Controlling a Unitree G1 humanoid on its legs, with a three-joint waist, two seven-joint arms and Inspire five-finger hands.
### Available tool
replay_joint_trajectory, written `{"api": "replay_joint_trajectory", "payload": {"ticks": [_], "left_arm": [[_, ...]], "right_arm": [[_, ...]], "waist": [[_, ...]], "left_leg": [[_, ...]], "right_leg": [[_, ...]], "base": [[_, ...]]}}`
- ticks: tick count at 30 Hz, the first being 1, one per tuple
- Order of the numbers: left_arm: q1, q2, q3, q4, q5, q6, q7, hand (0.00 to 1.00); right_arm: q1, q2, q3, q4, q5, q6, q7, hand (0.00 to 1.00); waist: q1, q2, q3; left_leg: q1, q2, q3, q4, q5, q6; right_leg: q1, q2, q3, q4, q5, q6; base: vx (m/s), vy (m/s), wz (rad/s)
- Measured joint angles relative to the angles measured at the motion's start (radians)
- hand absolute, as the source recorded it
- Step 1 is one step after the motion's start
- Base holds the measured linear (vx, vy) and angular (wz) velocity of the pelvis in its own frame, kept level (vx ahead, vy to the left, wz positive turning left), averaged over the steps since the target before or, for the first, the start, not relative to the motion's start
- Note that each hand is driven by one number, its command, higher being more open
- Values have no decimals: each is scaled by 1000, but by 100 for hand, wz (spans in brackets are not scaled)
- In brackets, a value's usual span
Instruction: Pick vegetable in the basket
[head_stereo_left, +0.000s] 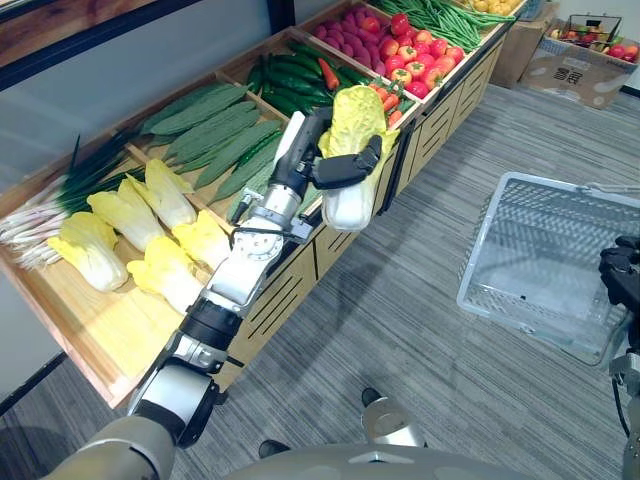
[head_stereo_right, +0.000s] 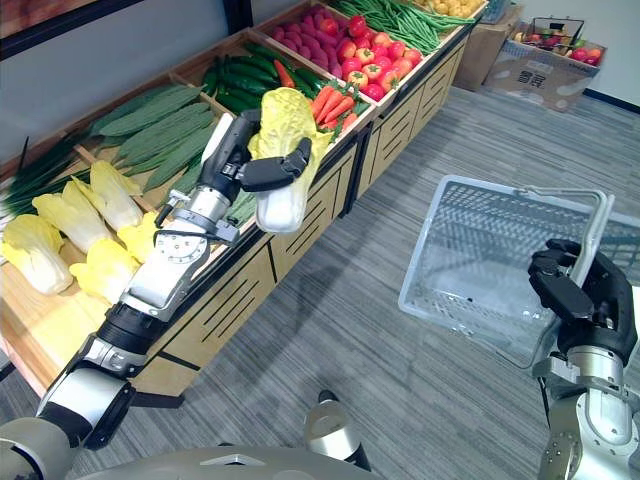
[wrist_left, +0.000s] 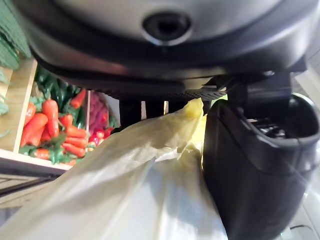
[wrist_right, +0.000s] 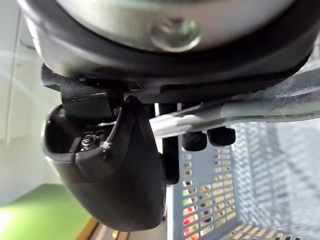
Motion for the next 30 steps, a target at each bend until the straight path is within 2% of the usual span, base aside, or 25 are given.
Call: {"api": "replay_joint_trajectory", "payload": {"ticks": [4, 7, 12, 15, 17, 20, 24, 30], "left_arm": [[-43, -17, -66, 38, 0, 0, -18, 0], [-85, -35, -109, 78, 0, -2, -25, 0], [-148, -68, -152, 111, -2, -18, -34, 0], [-158, -90, -154, 111, -3, -40, -34, 0], [-168, -96, -159, 113, -6, -44, -34, 0], [-216, -93, -183, 132, -16, -44, -34, 0], [-220, -74, -182, 130, -41, -65, -33, 0], [-213, 47, -182, 52, -49, -71, -32, 0]], "right_arm": [[38, -62, 19, -45, 63, -1, 71, 0], [59, -69, 59, -89, 95, -1, 86, 0], [87, -72, 247, -169, 106, -2, 152, 0], [89, -89, 340, -171, 106, -2, 172, 0], [89, -101, 380, -171, 104, -2, 187, 0], [85, -166, 446, -180, 104, -2, 189, 0], [65, -249, 520, -195, 103, -2, 196, 0], [-6, -338, 576, -191, 95, -2, 198, 0]], "waist": [[-22, 0, 0], [-30, 0, 1], [-49, 5, 1], [-47, 7, 1], [-41, 9, 2], [-22, 13, 1], [2, 13, 0], [43, 17, 0]], "left_leg": [[-2, -2, 0, 0, -1, 1], [-7, 0, 0, 15, -8, 3], [-35, 29, 6, 118, -62, 5], [-37, 40, 14, 152, -82, 4], [-41, 49, 19, 176, -94, 6], [-61, 64, 16, 224, -119, 9], [-74, 80, 10, 272, -147, 9], [-110, 123, 10, 374, -205, 13]], "right_leg": [[-1, -3, -2, 0, 0, 0], [-3, -6, -2, 0, 0, 0], [-6, -12, 14, 0, 1, 3], [-5, -12, 24, 0, 2, 4], [-4, -12, 29, 0, 3, 5], [-7, -15, 30, -2, 7, 12], [-4, -17, 29, -4, 11, 18], [-4, -13, 39, -20, 28, 23]], "base": [[-38, -16, 1], [-36, -13, -1], [-13, -13, -7], [-9, -19, -10], [-8, -17, -8], [-7, -6, 1], [-4, -3, 1], [-43, 7, -4]]}}
